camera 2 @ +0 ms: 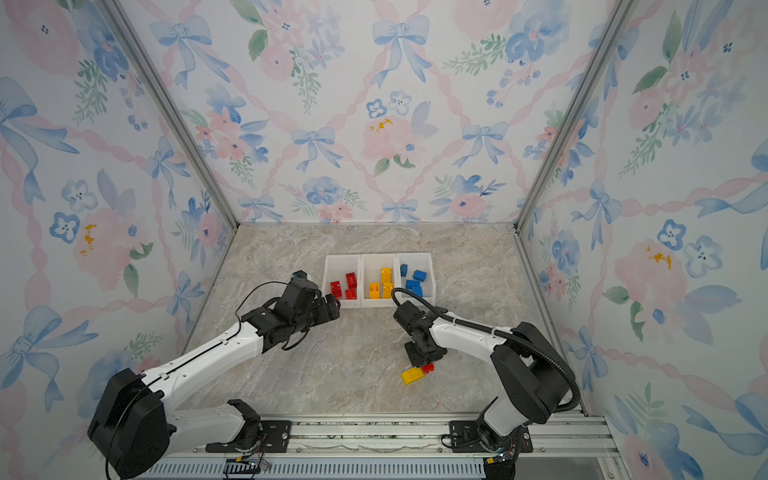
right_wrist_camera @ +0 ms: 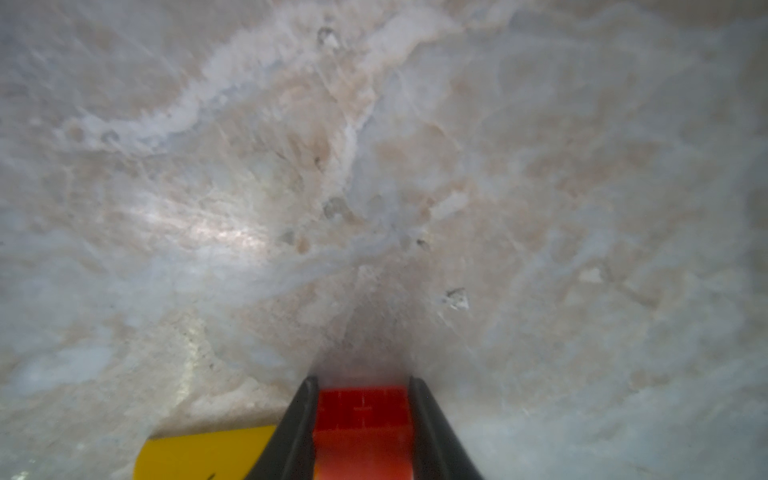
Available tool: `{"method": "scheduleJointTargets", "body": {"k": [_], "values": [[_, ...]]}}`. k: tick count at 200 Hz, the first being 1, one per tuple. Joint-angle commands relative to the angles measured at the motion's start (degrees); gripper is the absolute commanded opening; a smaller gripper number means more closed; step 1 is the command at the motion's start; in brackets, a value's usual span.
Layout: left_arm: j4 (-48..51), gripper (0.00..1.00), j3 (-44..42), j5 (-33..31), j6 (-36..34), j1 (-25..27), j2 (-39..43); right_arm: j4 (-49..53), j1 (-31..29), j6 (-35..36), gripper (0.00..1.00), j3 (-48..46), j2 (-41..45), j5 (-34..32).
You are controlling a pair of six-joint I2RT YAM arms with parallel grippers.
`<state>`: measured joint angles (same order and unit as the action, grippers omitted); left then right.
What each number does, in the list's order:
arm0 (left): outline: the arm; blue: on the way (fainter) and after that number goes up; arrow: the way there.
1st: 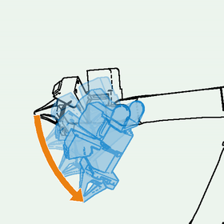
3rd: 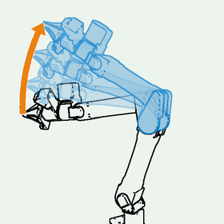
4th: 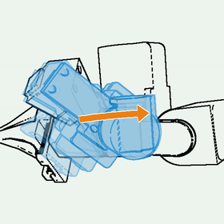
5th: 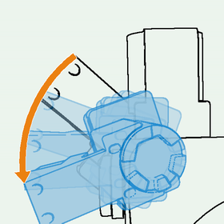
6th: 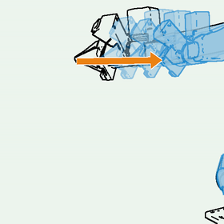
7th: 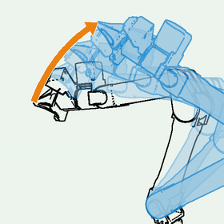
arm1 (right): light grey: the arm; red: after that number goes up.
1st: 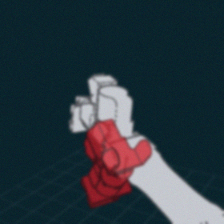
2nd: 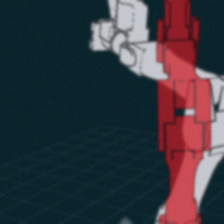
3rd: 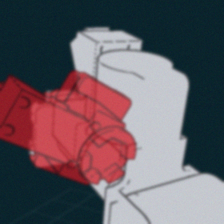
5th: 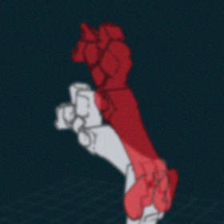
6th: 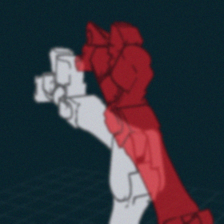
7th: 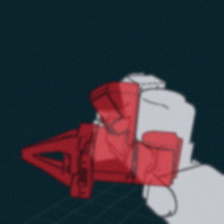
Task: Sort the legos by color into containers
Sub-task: 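Grasp the second red brick with the right gripper and lift it, then carry the red brick into the nearest-end bin and release it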
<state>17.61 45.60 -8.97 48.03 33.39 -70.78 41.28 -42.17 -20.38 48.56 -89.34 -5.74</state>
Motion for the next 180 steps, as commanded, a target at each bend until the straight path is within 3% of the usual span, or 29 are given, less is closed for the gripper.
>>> {"method": "scheduleJointTargets", "body": {"k": [1, 103, 180], "values": [[-0.64, 0.92, 1.1, -0.4, -0.65, 0.22, 0.29, 3.26, -0.51, -0.27, 0.31, 1.49, 0.37, -2.13], [-0.67, 0.92, -0.12, -0.21, -0.65, 0.2, 1.67, 7.15, -0.7, -0.01, 0.3, 16.2, 1.66, -1.17], [-0.58, 0.92, -2.32, 0.13, -1.17, -0.6, 4.93, 4.39, -2.43, 1.66, 0.3, 35.27, -10.32, 3.06]]}}
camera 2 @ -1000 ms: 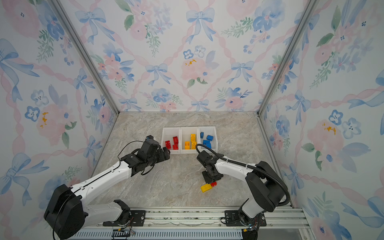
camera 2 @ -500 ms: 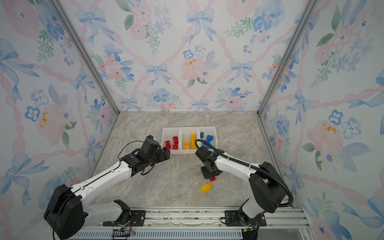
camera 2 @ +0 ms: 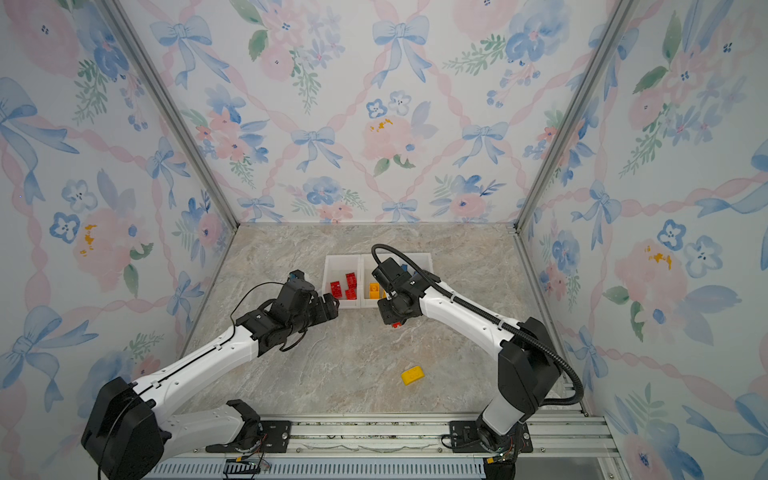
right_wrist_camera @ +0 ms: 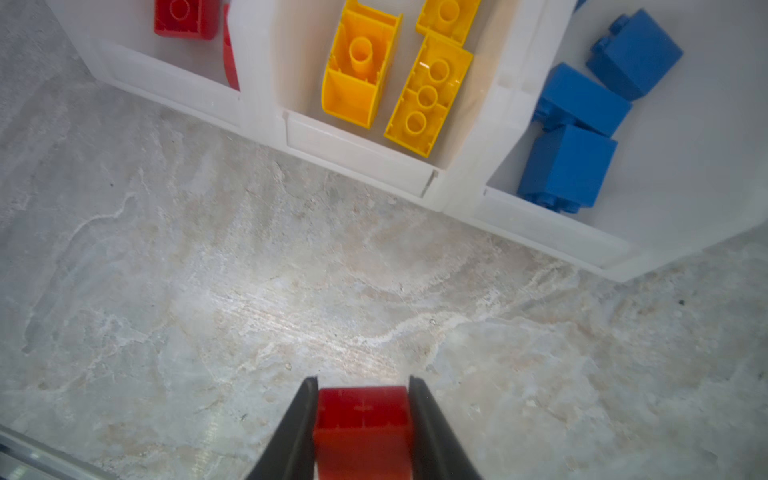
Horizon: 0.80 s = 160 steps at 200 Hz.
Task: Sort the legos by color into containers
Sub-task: 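Carry the red brick into the nearest-end bin and release it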
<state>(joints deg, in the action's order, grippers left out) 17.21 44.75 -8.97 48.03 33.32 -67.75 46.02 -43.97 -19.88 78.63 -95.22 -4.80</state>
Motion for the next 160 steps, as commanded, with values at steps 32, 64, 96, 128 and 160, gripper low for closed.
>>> {"method": "scheduleJointTargets", "body": {"k": [32, 64, 96, 128, 160], "values": [[-0.16, 0.92, -2.72, 0.14, -1.16, -0.86, 3.83, -1.05, -0.99, 1.85, 0.3, 14.83, -11.17, 4.43], [-0.16, 0.92, -3.94, 0.12, -0.77, -0.98, 5.62, -1.11, -1.16, 2.35, 0.3, 24.24, -17.47, 5.98], [-0.16, 0.92, -4.88, 0.06, -0.09, -0.98, 7.06, -0.6, -0.92, 3.0, 0.3, 32.96, -23.61, 6.42], [-0.08, 0.92, -5.2, -0.04, 0.31, -0.97, 7.81, 0.04, -0.56, 3.49, 0.31, 40.71, -29.33, 6.81], [-0.07, 0.92, -5.15, -0.12, 0.49, -0.97, 7.72, 1.1, 0.16, 3.44, 0.31, 48.83, -35.82, 7.6]]}}
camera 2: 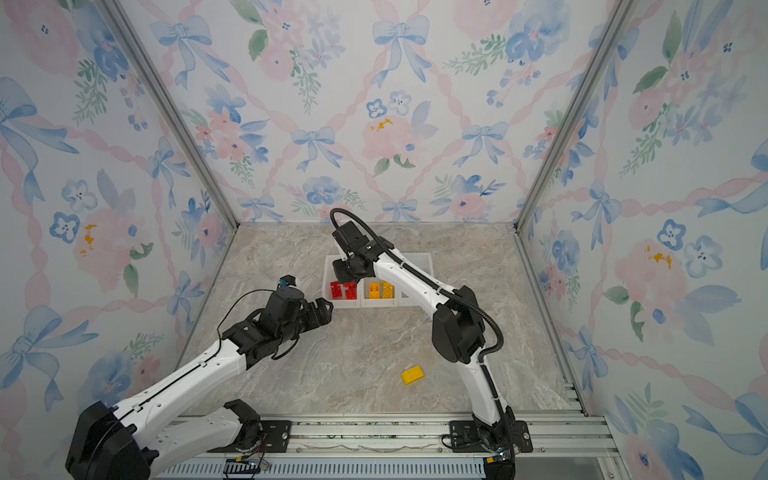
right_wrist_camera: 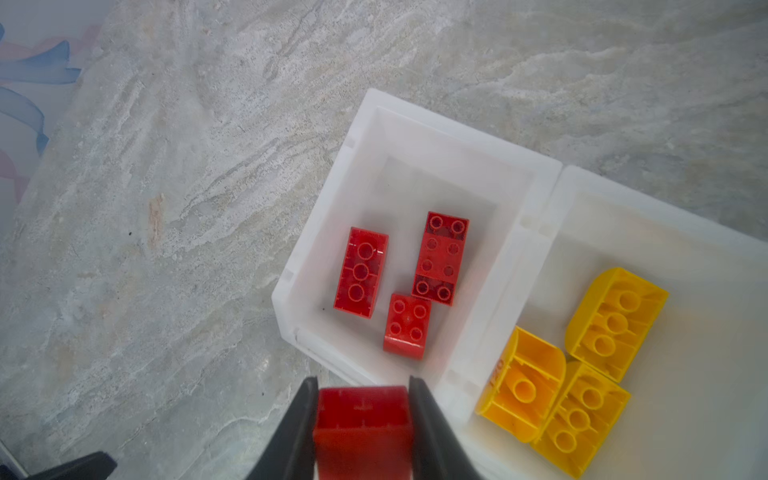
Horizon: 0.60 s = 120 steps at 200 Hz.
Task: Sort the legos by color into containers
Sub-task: 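Carry the red brick into the nearest-end bin and release it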
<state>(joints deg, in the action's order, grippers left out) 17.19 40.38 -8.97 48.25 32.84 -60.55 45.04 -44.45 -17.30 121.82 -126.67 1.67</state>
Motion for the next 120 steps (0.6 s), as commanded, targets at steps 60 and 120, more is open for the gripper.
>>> {"method": "scheduleJointTargets", "body": {"k": [60, 120], "values": [[-0.05, 0.92, -0.43, -0.17, 0.53, -0.48, 0.17, 4.01, 2.12, 0.2, 0.32, 17.43, -15.59, 2.18], [-0.06, 0.92, -0.39, -0.36, 0.84, -0.5, -0.14, 2.69, 2.85, -0.63, 0.52, 18.55, -17.85, 3.95]]}}
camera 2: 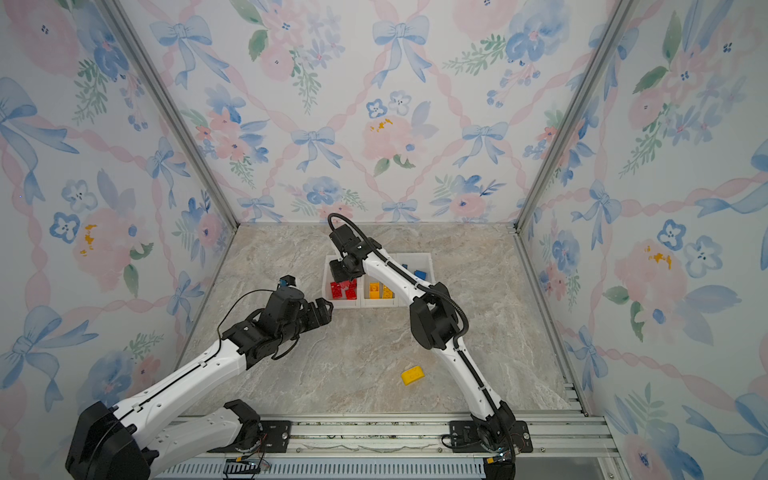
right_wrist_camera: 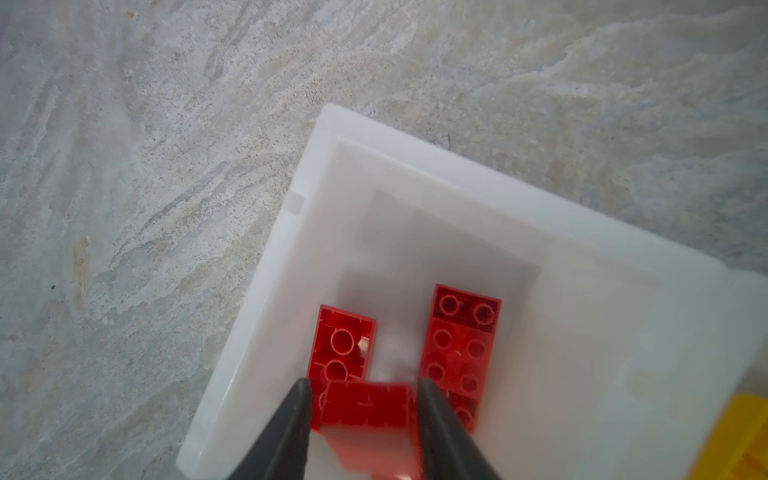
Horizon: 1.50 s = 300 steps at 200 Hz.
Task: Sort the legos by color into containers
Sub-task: 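Carry the red brick into the nearest-end bin and release it, then move the right gripper back down to the yellow brick on the table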
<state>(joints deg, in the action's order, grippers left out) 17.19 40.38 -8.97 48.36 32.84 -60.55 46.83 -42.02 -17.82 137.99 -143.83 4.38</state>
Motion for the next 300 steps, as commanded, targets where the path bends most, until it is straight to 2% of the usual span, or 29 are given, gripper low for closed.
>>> {"method": "scheduleJointTargets", "body": {"k": [1, 79, 155, 214, 265, 300], "values": [[-0.1, 0.92, -0.39, -0.35, 0.71, -0.5, -0.16, 0.9, 0.44, -0.1, 0.52, 2.42, -0.68, 1.29], [-0.14, 0.92, 0.66, -0.61, 0.47, -0.49, -1.79, 0.22, 0.53, 0.64, 0.56, -1.39, 4.64, 1.24], [-0.12, 0.92, 1.71, -1.0, -0.02, -0.5, -2.94, -3.3, 0.45, -0.03, 0.65, -16.9, 18.34, 0.86], [-0.14, 0.93, 2.78, -0.35, -1.31, -0.49, -4.64, -6.54, 0.19, -5.01, 0.69, -37.76, 32.52, 0.61], [-0.24, 0.93, 4.09, 1.26, -3.57, -0.5, -6.42, -9.77, -0.84, -16.34, 0.72, -60.96, 47.27, -1.12], [-0.31, 0.93, 4.36, 2.46, -5.09, -0.47, -7.55, -7.54, -2.51, -22.24, 0.78, -70.64, 55.59, -3.46]]}}
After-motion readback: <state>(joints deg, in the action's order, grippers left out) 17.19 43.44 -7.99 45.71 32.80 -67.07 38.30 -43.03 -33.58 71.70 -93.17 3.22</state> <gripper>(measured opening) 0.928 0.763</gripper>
